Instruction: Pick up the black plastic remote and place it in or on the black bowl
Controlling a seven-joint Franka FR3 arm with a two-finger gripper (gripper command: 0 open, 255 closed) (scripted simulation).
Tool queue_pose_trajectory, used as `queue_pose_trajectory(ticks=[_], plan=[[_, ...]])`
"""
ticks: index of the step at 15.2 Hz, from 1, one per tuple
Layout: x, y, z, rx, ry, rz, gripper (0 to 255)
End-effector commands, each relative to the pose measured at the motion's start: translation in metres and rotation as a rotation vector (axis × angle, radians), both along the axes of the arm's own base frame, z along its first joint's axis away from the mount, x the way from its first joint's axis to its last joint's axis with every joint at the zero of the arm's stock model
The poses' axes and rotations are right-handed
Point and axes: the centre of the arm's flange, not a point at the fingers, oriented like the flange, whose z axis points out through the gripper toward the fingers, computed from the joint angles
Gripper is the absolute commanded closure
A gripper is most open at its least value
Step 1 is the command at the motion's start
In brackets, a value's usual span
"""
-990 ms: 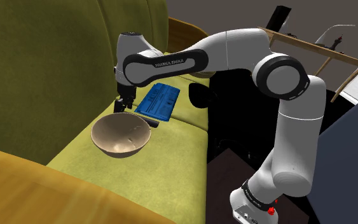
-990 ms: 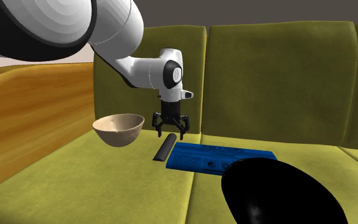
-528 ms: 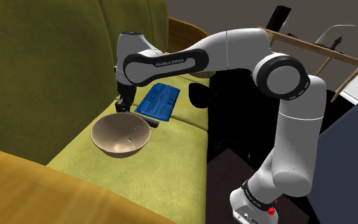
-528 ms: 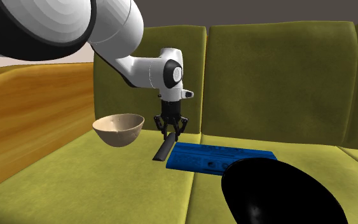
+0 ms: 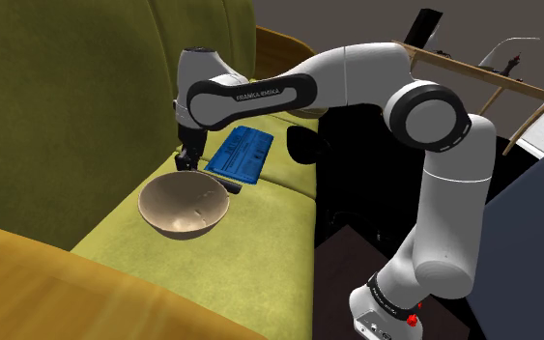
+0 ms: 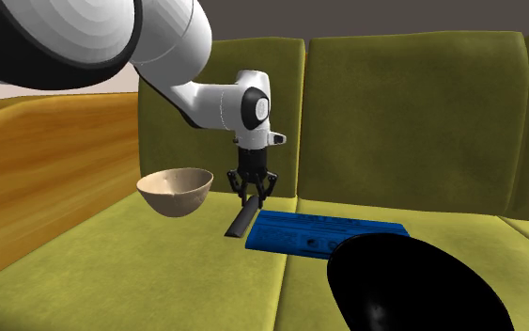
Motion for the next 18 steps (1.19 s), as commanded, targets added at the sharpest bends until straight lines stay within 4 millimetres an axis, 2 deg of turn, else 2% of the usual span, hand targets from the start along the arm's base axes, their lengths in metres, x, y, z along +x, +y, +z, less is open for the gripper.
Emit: queue_pose_trajectory(ticks=[1,18], plan=[[-0.001,0.0,0.007,0.0,0.002,0.001,255],[-0.001,0.0,0.097,0.0,0.002,0.001,255]])
